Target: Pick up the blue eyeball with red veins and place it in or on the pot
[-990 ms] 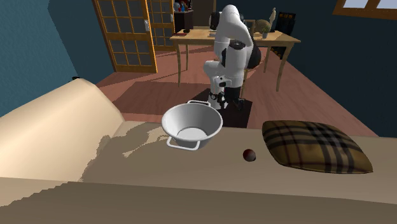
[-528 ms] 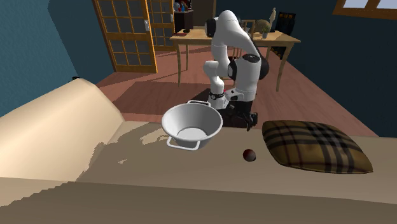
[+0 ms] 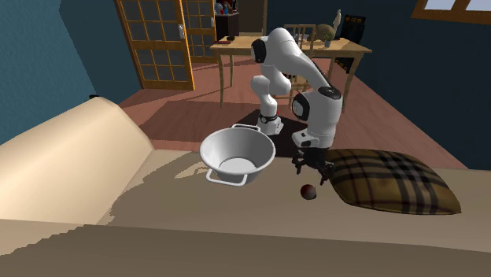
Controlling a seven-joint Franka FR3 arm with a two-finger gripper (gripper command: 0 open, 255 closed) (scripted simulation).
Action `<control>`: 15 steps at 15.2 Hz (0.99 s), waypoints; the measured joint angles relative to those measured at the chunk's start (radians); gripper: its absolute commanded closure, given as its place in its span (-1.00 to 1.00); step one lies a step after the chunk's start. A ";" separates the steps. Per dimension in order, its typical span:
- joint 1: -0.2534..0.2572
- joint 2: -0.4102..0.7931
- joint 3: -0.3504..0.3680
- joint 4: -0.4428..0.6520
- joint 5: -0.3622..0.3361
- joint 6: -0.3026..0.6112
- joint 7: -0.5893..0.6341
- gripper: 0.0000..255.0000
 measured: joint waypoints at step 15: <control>0.030 0.080 -0.027 0.008 -0.048 0.066 0.033 1.00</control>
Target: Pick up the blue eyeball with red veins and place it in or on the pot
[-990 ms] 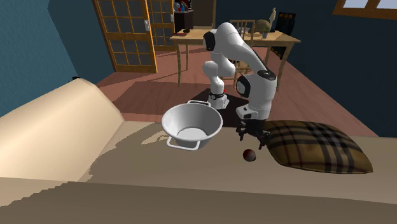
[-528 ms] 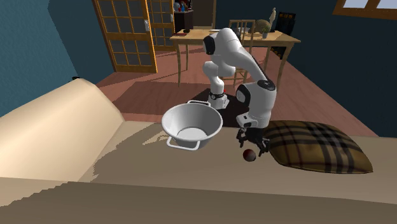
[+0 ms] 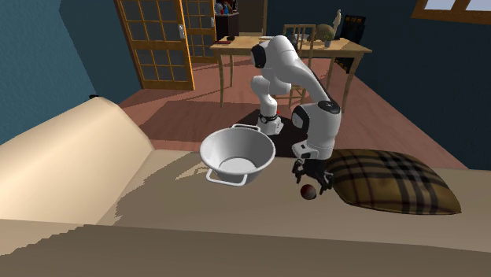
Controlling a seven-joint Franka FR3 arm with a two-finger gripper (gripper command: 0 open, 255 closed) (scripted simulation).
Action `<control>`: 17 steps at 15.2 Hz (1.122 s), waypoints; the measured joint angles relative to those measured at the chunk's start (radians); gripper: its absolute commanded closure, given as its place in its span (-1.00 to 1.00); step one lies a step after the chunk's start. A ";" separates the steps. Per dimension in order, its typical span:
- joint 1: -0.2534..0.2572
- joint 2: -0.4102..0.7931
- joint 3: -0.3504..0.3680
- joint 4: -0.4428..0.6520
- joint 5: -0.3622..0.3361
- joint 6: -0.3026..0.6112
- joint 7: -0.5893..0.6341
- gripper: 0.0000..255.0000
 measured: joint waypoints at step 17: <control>-0.011 -0.038 0.015 0.015 0.023 -0.046 -0.017 -1.00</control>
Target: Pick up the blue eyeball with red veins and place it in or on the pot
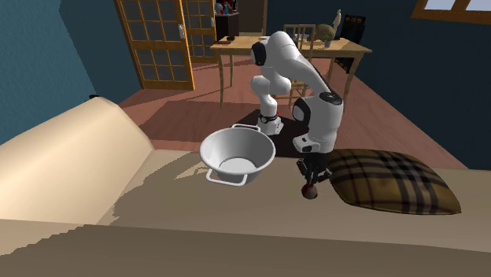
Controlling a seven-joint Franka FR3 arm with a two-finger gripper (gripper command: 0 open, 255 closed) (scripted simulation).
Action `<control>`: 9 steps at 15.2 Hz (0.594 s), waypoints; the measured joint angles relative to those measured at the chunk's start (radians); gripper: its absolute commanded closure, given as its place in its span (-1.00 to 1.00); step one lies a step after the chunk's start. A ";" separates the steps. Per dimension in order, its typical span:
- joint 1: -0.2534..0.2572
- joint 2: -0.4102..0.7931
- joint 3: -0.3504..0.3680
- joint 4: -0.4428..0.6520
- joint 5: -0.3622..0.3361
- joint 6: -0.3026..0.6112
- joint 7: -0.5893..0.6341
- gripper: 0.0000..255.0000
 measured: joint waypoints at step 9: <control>0.100 0.153 -0.058 0.232 -0.073 -0.198 0.044 -1.00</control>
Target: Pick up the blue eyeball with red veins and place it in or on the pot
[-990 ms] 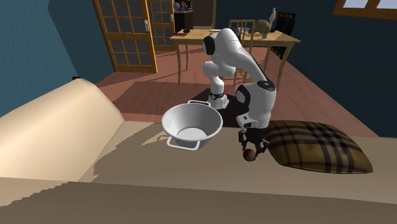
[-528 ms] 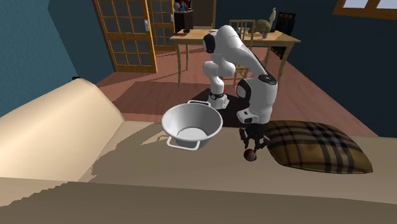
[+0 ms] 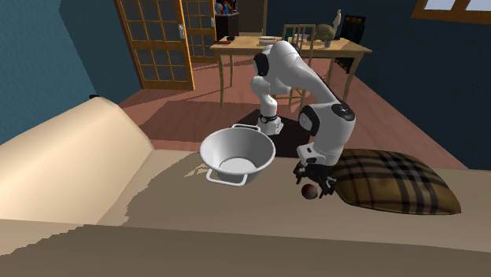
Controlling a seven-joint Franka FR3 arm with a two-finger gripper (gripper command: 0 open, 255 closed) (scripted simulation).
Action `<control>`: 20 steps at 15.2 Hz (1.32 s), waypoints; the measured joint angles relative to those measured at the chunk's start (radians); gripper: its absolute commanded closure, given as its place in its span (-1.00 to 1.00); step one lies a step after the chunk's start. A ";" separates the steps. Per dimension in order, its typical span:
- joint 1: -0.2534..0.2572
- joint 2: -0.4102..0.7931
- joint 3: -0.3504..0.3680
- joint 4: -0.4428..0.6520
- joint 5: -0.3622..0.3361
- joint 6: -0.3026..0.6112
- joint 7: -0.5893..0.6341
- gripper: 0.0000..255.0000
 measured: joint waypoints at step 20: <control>0.000 0.012 -0.005 -0.012 -0.007 0.022 0.004 1.00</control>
